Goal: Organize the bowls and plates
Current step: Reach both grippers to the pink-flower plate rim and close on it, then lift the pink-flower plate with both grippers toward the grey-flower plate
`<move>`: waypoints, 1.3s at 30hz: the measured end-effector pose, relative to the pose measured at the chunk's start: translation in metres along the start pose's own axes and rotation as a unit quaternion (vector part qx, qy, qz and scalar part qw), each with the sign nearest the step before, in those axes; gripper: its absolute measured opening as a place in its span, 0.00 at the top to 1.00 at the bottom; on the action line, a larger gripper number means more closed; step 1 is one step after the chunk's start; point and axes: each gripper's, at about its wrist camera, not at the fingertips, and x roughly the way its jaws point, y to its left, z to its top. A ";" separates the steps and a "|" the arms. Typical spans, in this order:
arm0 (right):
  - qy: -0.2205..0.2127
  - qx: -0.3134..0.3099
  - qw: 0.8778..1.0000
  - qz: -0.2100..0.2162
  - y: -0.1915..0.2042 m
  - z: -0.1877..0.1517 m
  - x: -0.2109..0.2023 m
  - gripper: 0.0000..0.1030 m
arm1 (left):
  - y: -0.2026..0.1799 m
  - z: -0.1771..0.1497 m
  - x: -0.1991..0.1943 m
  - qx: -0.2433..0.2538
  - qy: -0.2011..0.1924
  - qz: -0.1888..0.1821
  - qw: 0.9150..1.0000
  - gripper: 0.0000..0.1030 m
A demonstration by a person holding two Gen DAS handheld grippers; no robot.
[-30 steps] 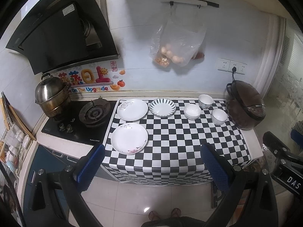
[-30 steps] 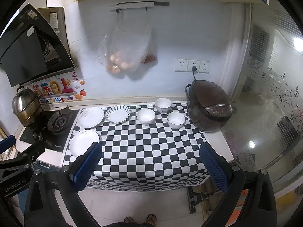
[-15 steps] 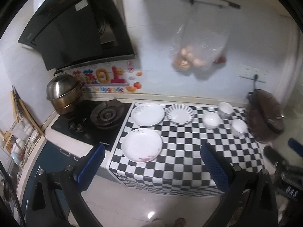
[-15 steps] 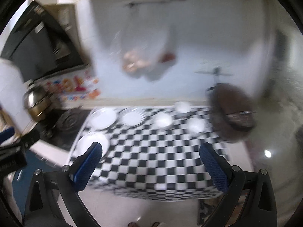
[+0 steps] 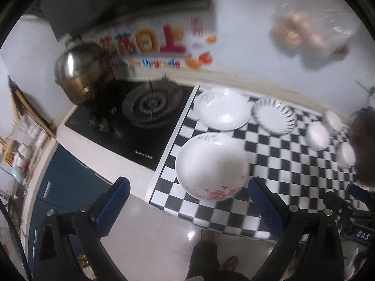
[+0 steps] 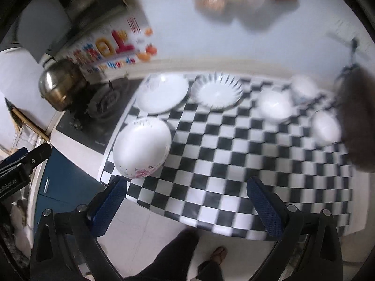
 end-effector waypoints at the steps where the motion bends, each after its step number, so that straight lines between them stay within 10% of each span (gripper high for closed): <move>1: 0.015 0.006 1.000 0.003 0.002 0.009 0.022 0.00 | 0.007 0.006 0.020 -0.003 0.015 -0.006 1.000 0.00; 10: 0.141 0.078 0.986 0.033 0.010 0.057 0.192 0.15 | 0.045 0.048 0.171 0.003 0.131 -0.050 0.990 0.05; 19: 0.228 0.112 0.965 0.062 0.020 0.062 0.286 0.39 | 0.049 0.050 0.279 0.024 0.239 -0.101 0.965 0.30; 27: 0.283 0.135 0.945 0.093 0.027 0.054 0.334 0.71 | 0.032 0.034 0.314 0.064 0.287 -0.136 0.946 0.68; 39: 0.274 0.118 0.951 0.079 0.033 0.051 0.333 0.83 | 0.022 0.027 0.296 0.046 0.257 -0.140 0.955 0.75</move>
